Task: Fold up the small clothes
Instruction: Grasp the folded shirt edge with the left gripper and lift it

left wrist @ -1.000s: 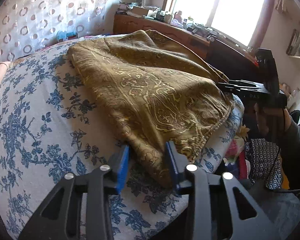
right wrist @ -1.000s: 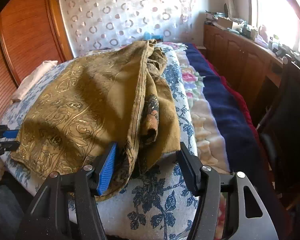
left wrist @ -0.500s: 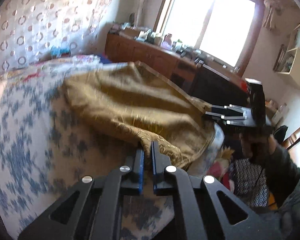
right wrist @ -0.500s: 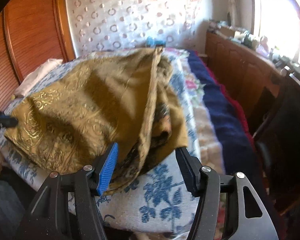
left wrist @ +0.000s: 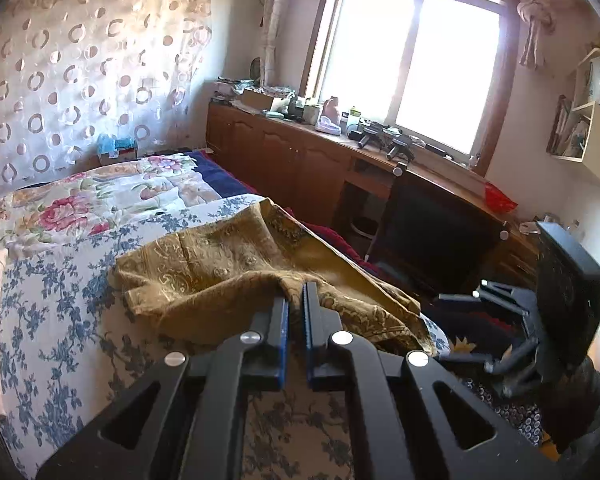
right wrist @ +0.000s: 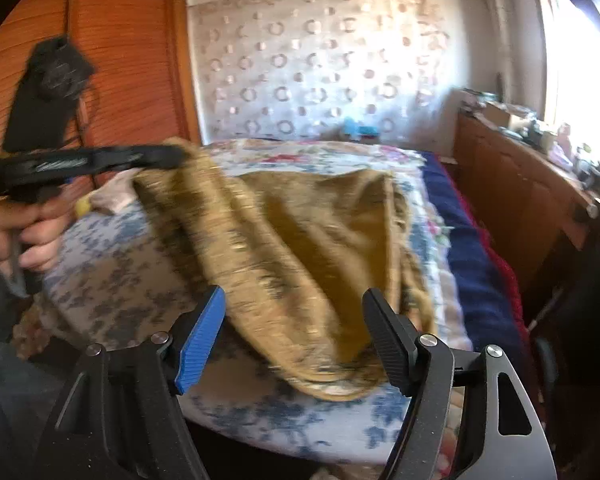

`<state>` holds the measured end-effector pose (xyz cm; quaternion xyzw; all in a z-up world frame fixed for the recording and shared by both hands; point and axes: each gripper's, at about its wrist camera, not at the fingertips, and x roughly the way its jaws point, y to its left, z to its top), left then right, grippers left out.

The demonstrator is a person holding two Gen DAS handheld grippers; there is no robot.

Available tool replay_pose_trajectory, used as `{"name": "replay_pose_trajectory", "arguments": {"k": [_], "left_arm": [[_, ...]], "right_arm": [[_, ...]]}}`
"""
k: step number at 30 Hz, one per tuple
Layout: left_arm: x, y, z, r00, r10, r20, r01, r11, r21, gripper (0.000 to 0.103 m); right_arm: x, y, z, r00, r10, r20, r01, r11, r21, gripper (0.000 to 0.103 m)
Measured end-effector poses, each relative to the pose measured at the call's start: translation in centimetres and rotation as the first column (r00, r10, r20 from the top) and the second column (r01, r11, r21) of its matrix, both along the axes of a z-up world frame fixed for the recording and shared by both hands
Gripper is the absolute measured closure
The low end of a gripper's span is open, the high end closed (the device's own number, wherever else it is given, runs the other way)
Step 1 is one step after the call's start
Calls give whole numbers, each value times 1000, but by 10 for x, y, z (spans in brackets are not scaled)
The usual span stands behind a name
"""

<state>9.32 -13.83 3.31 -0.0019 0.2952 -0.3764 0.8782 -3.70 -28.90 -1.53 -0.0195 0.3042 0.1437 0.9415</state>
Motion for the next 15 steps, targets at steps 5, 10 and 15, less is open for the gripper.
{"name": "replay_pose_trajectory", "arguments": {"k": [5,10,15], "left_arm": [[4,-4,2,1000,9,7,-9,1000,1,100],[9,-1,2,1000,24,5,-24,1000,-10,100],[20,10,2,998,58,-6,-58,998,-35,100]], "right_arm": [[8,13,-10,1000,20,-21,-20,1000,-13,28],[16,17,-23,999,20,-47,-21,999,-26,28],[35,19,-42,995,9,-96,-22,991,-131,28]]}}
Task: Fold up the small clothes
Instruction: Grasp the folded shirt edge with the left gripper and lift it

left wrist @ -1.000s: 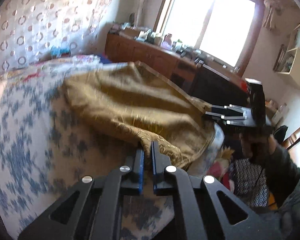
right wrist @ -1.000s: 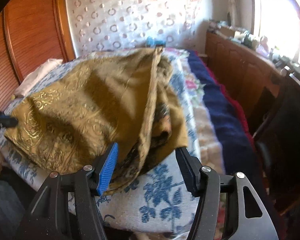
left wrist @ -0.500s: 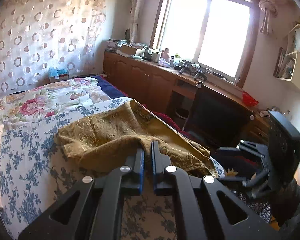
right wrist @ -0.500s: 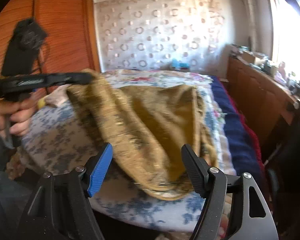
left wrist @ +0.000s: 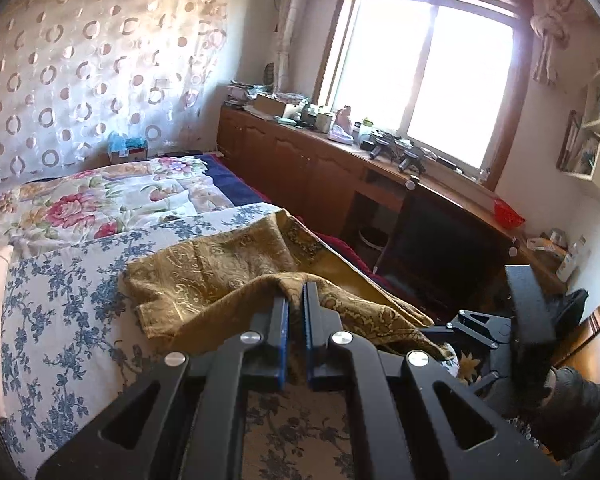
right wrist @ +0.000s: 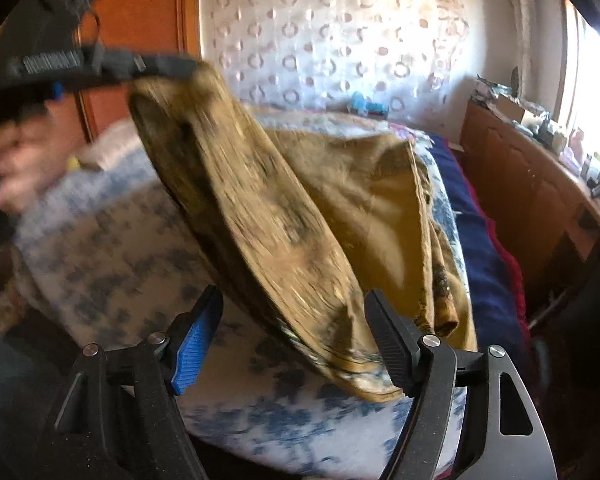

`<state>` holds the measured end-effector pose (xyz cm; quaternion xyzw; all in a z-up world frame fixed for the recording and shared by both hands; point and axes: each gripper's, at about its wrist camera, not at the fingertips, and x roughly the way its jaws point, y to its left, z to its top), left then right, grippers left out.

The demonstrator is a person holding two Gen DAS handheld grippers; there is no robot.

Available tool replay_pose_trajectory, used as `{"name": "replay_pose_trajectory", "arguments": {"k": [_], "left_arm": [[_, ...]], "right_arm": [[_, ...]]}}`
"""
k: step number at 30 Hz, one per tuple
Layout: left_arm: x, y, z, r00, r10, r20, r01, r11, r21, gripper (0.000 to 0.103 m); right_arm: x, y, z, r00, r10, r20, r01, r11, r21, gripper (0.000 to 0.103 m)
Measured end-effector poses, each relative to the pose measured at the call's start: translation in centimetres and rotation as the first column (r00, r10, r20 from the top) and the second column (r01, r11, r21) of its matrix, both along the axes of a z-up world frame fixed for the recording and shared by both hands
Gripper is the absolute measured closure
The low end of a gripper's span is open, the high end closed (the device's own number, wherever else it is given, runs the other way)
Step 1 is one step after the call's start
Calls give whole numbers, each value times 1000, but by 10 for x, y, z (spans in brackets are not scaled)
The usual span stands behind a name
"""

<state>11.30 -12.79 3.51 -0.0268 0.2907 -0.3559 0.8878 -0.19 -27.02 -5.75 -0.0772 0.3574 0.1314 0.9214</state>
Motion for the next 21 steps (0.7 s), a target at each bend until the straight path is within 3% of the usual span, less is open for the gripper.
{"name": "replay_pose_trajectory", "arguments": {"k": [2,4,6,8,15,21], "left_arm": [[6,9,0,1000,18,-3,-18,1000,-17,100],[10,16,-1,999,31,-7,-31,999,-34,100],[14,21,-2,999,42,-8,-42,998,-42,100],[20,25,-2,998,68,-1,-68,997,-29,100],[46,32,-1,991,132,8,-132,991,28,98],[75,40,-12,987,158,-14,-157,986,58,93]], "right_arm": [[10,-4,-4,1000,-4,-1,4,999,-44,28],[20,-14,-4,1000,-17,-4,16,997,-74,40],[28,-21,1,1000,0,-2,0,997,-82,74],[33,-24,6,999,37,1,-37,996,-83,92],[73,-28,45,994,67,81,-60,995,-81,95],[117,-27,60,991,78,106,-72,996,-54,95]]}}
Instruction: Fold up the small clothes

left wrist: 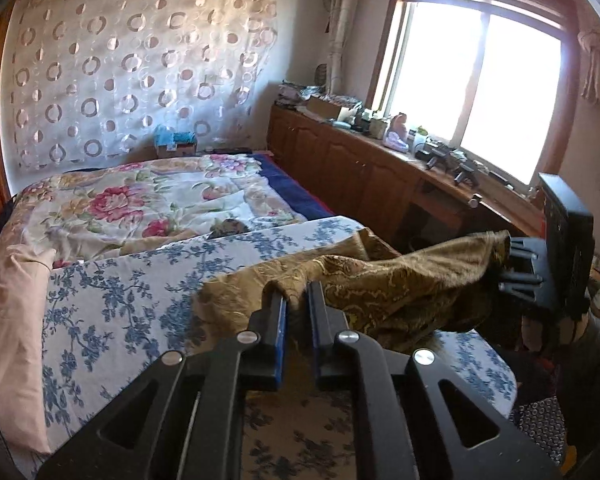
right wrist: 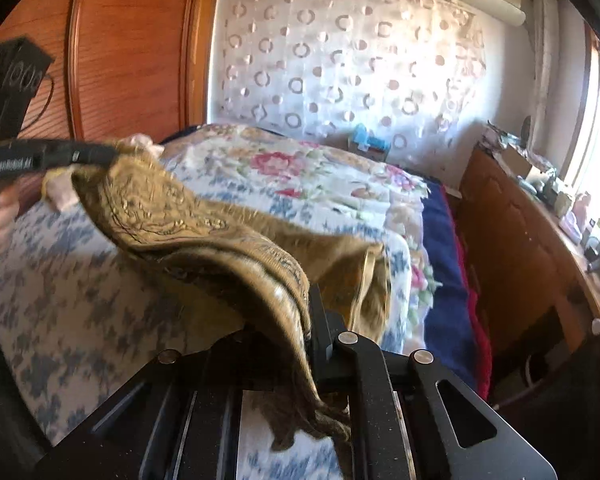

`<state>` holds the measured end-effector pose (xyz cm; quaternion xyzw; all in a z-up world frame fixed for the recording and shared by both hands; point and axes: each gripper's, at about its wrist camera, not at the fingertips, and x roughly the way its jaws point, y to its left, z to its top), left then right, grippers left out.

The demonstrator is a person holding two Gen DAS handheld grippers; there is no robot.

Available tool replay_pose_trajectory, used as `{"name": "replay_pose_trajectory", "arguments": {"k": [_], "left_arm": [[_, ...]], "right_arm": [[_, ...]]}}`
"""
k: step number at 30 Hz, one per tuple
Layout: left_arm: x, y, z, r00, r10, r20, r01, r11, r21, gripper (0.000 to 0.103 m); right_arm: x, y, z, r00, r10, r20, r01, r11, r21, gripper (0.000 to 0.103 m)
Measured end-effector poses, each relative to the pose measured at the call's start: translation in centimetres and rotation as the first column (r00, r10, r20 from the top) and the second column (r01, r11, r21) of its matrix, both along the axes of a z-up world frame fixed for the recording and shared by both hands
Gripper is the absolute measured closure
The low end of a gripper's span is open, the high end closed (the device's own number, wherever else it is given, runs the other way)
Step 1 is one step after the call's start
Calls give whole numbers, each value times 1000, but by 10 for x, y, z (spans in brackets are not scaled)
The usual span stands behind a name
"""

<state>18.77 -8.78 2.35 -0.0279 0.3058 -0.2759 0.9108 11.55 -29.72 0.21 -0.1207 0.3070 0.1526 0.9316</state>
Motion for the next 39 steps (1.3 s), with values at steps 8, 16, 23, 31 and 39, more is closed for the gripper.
{"name": "replay_pose_trajectory", "arguments": {"k": [8,16,23,31,39], "left_arm": [[26,21,-6,999,50,6,-50,999,-7,73],[65,19,-33,996,60,-72,-57,997,46,72],[78,12,-43,993,60,-97,-56,997,45,72],[89,-9,-57,992,46,-119,-34,994,100,72],[113,-16,-74,984,53,-173,-28,989,145,72]], "right_arm": [[66,5,-12,999,12,-50,-12,1000,-9,95],[108,11,-20,997,53,-63,-55,998,-23,101],[136,25,-8,990,137,-36,-137,991,5,101],[172,10,-24,989,-16,-147,10,999,-43,72],[117,-38,9,987,-140,-81,141,990,13,46]]}}
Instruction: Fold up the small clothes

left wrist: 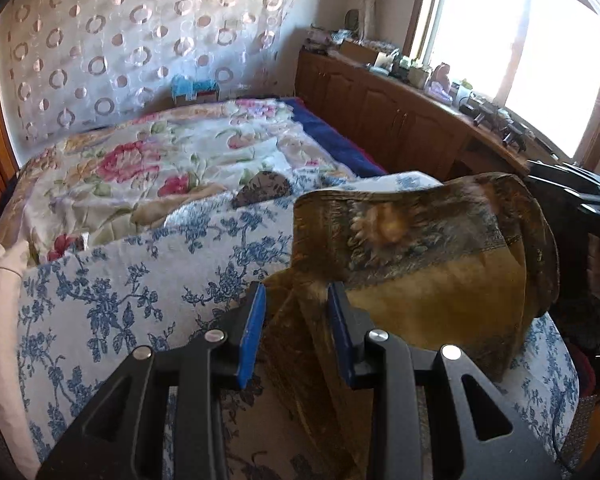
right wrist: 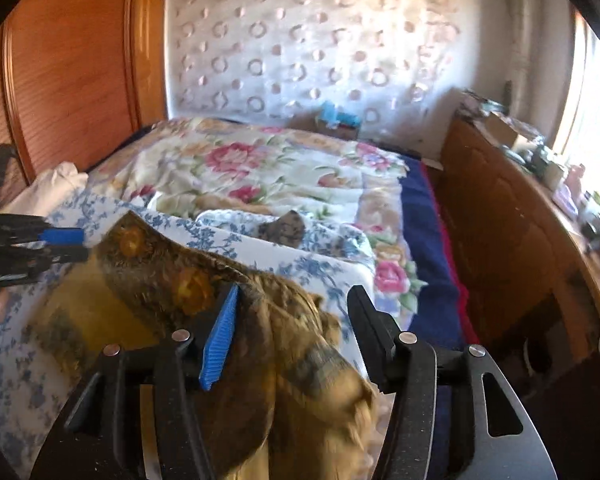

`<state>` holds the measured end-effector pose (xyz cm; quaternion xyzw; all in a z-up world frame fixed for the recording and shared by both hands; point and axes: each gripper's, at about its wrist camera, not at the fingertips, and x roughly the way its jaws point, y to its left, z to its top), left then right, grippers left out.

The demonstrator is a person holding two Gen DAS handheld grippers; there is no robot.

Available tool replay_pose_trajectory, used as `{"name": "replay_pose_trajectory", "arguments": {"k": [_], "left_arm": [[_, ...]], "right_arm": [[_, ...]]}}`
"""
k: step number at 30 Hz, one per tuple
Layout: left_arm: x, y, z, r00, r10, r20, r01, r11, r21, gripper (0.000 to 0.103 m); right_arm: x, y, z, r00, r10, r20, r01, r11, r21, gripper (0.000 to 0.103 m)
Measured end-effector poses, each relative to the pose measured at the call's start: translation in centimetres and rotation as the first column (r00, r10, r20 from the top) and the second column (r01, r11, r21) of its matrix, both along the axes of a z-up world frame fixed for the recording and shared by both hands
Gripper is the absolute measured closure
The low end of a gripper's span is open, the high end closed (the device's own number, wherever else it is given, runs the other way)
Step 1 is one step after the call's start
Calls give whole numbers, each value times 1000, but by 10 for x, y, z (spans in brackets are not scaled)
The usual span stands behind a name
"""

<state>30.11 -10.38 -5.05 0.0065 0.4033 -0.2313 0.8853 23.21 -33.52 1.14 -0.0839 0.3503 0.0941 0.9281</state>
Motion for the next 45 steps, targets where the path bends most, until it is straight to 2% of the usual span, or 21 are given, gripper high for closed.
{"name": "replay_pose_trajectory", "arguments": {"k": [6,8,12,13,15,16,20,23,26,28,30,34,37,38,39,41,42,45], "left_arm": [[15,-3,-15,997,-19,-76,17,1000,-22,72],[17,-5,-19,994,-17,-104,15,1000,-22,72],[13,-9,-21,993,-46,-106,41,998,-46,73],[13,-9,-21,992,-56,-109,50,997,-63,76],[11,-8,-19,992,-71,-102,64,995,-70,94],[9,-8,-17,993,-77,-87,71,995,-70,98],[-5,-4,0,998,-65,-18,63,994,-86,101],[-22,2,21,998,-47,45,52,991,-119,101],[-43,9,46,993,-34,117,51,988,-144,101],[-53,14,56,988,-28,153,49,990,-136,101],[-59,19,62,984,-10,177,31,993,-117,101],[-54,29,51,990,2,141,14,993,-117,101],[-46,27,35,994,27,107,-18,996,-86,101],[-42,28,30,996,34,88,-27,996,-83,101],[-39,28,24,997,40,67,-35,996,-80,101],[-36,30,14,998,47,44,-44,997,-66,100],[-36,28,11,998,45,38,-43,997,-61,100],[-34,27,5,999,43,29,-41,998,-49,100]], "right_arm": [[-44,-13,-2,999,-42,-18,42,999,2,46],[-55,-14,-7,998,-43,-34,44,999,27,46],[-69,-9,-23,997,-23,-77,29,996,83,46],[-71,-7,-27,996,-19,-85,27,996,87,46],[-76,-1,-37,994,-3,-112,13,996,93,47],[-76,2,-40,993,1,-118,10,996,86,47],[-83,5,-57,988,-16,-155,22,999,37,49],[-86,0,-70,985,-44,-168,41,999,-21,69],[-88,-6,-71,986,-42,-161,41,999,-7,94],[-89,-7,-65,989,-38,-140,36,999,-16,97],[-93,-14,-45,996,-44,-78,44,999,-7,98],[-85,-45,6,990,-130,52,125,988,89,98],[-56,-41,14,986,-149,80,146,988,45,97],[-43,-38,10,984,-168,64,167,986,20,92],[-33,-36,5,981,-190,41,190,982,2,79],[-24,-35,0,979,-200,28,200,980,19,59],[-24,-34,-3,980,-198,31,198,980,20,55],[-28,-38,-7,975,-222,35,221,975,10,55]]}}
